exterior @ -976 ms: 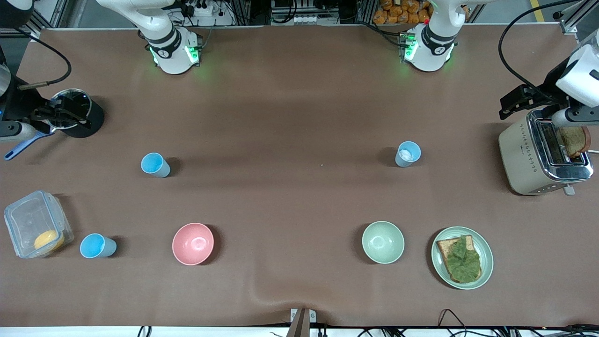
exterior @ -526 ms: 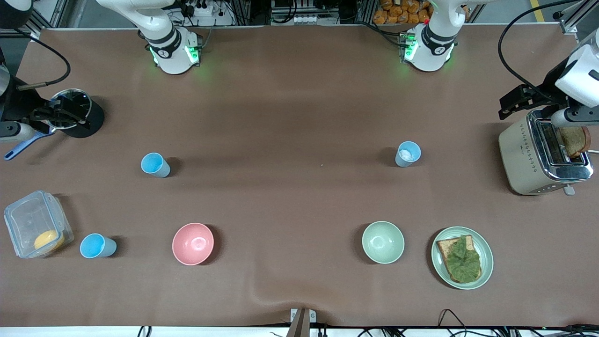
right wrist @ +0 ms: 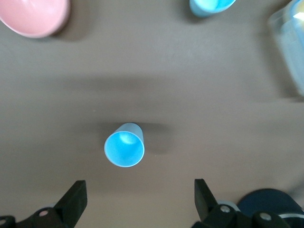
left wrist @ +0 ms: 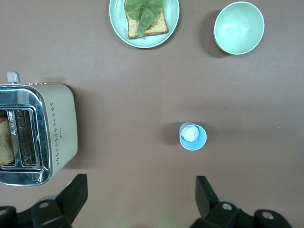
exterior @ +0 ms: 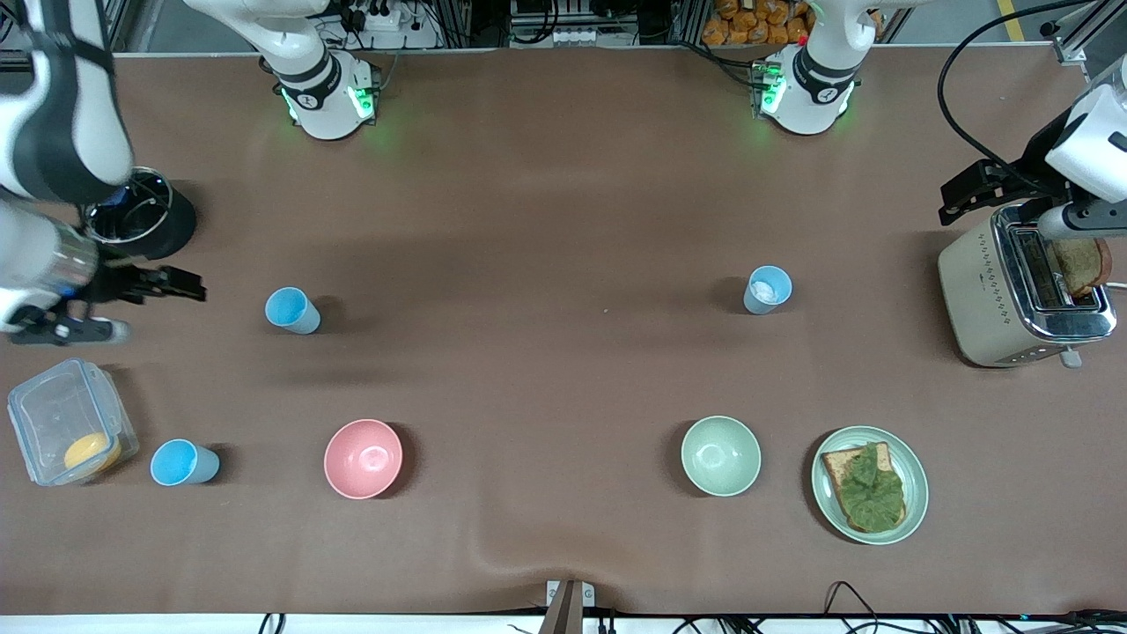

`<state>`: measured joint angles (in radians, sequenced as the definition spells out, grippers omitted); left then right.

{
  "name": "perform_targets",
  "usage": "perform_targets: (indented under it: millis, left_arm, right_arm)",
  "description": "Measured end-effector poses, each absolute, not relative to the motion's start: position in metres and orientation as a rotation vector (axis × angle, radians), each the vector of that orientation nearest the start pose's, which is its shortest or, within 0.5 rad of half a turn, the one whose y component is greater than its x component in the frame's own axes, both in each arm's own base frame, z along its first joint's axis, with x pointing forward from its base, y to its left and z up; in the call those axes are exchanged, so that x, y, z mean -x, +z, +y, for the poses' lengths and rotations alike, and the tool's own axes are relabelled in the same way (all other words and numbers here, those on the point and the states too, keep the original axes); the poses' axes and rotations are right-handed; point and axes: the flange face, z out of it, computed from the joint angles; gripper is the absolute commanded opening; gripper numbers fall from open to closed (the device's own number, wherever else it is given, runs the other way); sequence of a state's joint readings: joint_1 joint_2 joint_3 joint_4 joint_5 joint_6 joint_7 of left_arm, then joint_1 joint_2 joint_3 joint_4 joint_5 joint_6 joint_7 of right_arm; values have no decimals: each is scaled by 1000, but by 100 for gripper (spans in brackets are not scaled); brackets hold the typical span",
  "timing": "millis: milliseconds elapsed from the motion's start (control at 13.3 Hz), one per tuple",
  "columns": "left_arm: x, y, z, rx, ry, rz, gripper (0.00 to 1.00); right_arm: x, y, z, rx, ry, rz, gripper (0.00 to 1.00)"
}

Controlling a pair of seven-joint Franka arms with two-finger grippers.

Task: Stack blue cups with both arms
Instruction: 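Reach the right gripper to the empty blue cup and grasp it, then lift the blue cup with the right gripper and carry it toward the table middle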

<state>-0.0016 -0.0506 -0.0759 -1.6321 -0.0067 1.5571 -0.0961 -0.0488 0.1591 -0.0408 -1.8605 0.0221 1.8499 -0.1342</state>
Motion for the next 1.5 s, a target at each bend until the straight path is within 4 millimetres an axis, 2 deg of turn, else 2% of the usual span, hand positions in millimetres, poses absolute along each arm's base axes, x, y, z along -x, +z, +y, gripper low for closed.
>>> perform_targets:
  millis: [150, 300, 601, 676, 751, 826, 901, 976, 1126, 1502]
  left_arm:
    - [-535, 622, -43, 3142, 39, -30, 100]
    - [-535, 622, -43, 3142, 39, -29, 100]
    - [-535, 622, -43, 3142, 38, -30, 100]
    - [-535, 622, -42, 3142, 38, -32, 100]
    - [-535, 622, -42, 3142, 38, -35, 100]
    - [-535, 622, -40, 3142, 38, -38, 100]
    - [-535, 622, -39, 3142, 38, -43, 100]
    - [-536, 622, -37, 3142, 38, -47, 100]
    - [-536, 622, -37, 3142, 38, -48, 100]
    - [-536, 622, -37, 3142, 38, -48, 100]
  right_arm:
    - [-572, 376, -48, 3088, 318, -72, 100]
    - [-565, 340, -46, 3078, 377, -78, 100]
    - [-562, 274, -45, 3055, 489, -99, 84]
    - [-561, 258, -45, 3049, 521, -100, 79]
    - [-560, 245, -45, 3043, 548, -102, 67]
    - [-559, 235, -45, 3039, 565, -102, 50]
    - [-558, 227, -45, 3036, 579, -103, 28]
    - [-557, 222, -44, 3033, 590, -103, 0]
    - [-558, 219, -43, 3031, 595, -108, 0]
    - [-565, 225, -36, 3025, 565, -111, 0]
